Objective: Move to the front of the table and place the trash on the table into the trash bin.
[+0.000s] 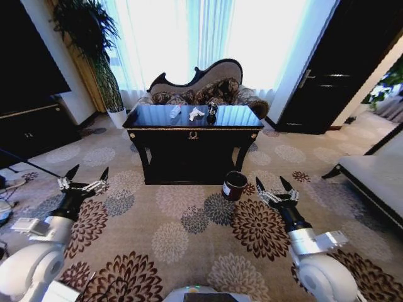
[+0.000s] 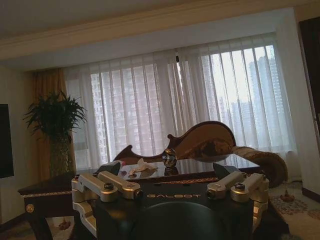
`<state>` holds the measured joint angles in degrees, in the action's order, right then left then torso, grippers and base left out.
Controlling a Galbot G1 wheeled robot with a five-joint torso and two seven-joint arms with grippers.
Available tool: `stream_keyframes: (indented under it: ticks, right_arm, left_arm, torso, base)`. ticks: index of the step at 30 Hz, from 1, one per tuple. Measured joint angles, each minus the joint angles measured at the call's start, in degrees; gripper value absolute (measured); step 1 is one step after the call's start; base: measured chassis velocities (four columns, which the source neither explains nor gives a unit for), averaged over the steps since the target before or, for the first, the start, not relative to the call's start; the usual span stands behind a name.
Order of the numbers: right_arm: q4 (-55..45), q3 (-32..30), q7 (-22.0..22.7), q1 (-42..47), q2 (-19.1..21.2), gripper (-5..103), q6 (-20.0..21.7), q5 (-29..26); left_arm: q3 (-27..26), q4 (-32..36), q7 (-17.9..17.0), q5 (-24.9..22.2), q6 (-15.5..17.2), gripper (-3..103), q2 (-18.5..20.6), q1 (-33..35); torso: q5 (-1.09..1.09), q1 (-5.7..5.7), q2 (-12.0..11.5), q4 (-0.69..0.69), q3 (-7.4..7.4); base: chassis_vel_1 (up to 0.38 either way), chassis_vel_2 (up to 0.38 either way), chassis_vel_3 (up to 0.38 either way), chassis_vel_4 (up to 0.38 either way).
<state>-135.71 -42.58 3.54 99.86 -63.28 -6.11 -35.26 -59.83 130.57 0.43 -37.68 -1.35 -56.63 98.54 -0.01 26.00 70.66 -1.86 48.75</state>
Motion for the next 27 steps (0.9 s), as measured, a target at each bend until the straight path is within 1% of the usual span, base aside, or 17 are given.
stream_keyframes:
  ticks: [3,5,7,27]
  right_arm:
    - [0.0,0.1,-0.1,0.0,-0.5,100,0.0,0.0]
    - [0.0,0.3,-0.2,-0.2,-0.2,100,0.0,0.1]
    - [-0.2,0.4,-0.2,-0.5,0.1,100,0.1,-0.1]
    - [1.2,1.2,-0.2,-1.0,-0.5,100,0.4,-0.2]
  left_arm:
    - [0.2,0.4,-0.1,0.0,0.6,100,0.0,-0.3]
    - [0.4,0.8,-0.3,-0.5,2.0,100,0.1,-0.3]
    - [0.6,0.9,-0.4,-0.6,2.6,100,0.0,-0.2]
    - [0.3,0.3,-0.3,-0.6,2.6,100,-0.5,-0.4]
  torso:
    - [0.00,0.00,0.0,-0.01,0.00]
    - [0.01,0.00,0.0,-0.01,0.00]
    - [0.00,0.00,0.0,0.00,0.00]
    - [0.00,-0.01,0.0,0.00,0.00]
  base:
    - [0.000,0.000,0.000,0.000]
    - [0.000,0.000,0.000,0.000]
    - [0.000,0.000,0.000,0.000]
    - [-0.005,0.005,0.007,-0.005]
